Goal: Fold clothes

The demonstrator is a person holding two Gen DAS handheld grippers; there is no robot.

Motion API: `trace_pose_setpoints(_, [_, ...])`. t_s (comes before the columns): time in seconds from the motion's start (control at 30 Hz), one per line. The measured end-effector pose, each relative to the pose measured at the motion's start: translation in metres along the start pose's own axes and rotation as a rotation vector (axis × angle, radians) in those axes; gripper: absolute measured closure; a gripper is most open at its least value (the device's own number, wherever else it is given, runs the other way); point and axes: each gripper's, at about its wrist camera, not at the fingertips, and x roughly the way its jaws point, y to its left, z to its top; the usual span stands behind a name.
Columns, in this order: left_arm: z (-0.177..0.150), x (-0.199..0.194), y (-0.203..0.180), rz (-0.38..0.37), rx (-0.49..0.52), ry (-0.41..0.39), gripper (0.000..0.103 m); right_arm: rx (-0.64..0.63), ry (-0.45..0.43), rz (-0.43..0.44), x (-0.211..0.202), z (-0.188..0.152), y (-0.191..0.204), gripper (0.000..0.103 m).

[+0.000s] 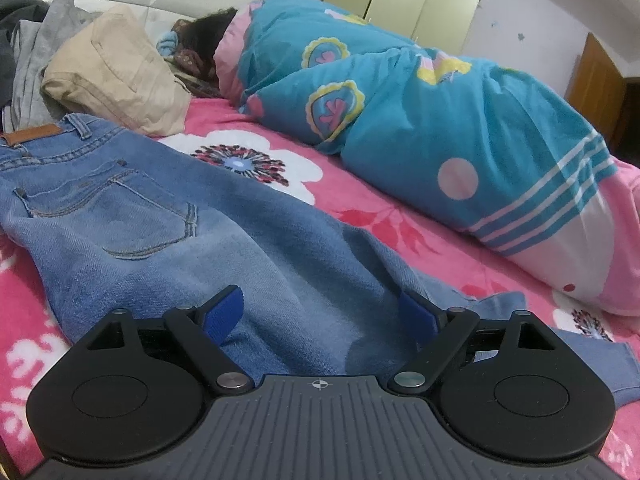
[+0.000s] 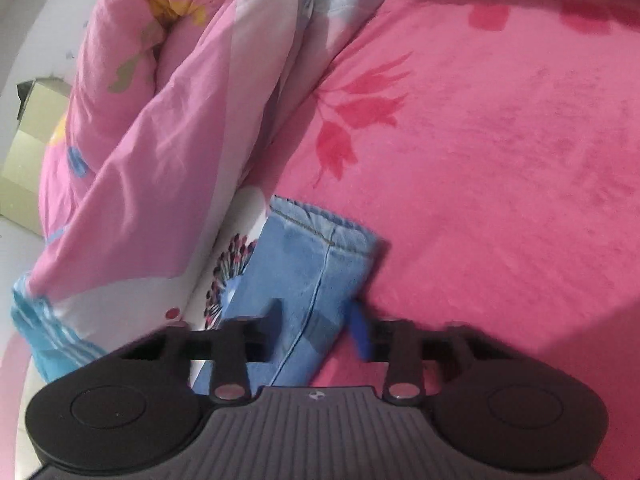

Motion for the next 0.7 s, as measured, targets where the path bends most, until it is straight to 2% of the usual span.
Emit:
trace_pose_setpoints(0.1, [0.001,0.000,0.001,-0.002,-0.013,-0.003,0.017,0.003,-0.050,0.043,-0.020,0.000,0.001,0.100])
trace_pose_setpoints(0.23, [0.001,0.000,0.001,-0.001,-0.009,0.000,0.017,-0.006,-0.179,0.122,-0.079,-0.005,0.001,0.102])
trace_pose_setpoints(0.33, [0.001,0.000,0.001,-0.001,-0.005,0.001,0.017,-0.029,-0.188,0.069,-0.081,-0.005,-0.013,0.102])
trace_pose_setpoints(0.43, [0.001,-0.001,0.001,-0.004,-0.004,0.003,0.017,-0.026,-0.140,-0.053,-0.060,-0.005,-0.037,0.102])
trace_pose_setpoints(0.5, [0.001,-0.001,0.002,-0.007,-0.005,0.005,0.017,0.030,-0.134,-0.041,-0.057,-0.006,-0.051,0.103])
trace_pose_setpoints(0.7, [0.002,-0.002,0.004,-0.016,-0.012,0.012,0.017,-0.053,-0.208,-0.120,-0.082,-0.007,-0.032,0.101])
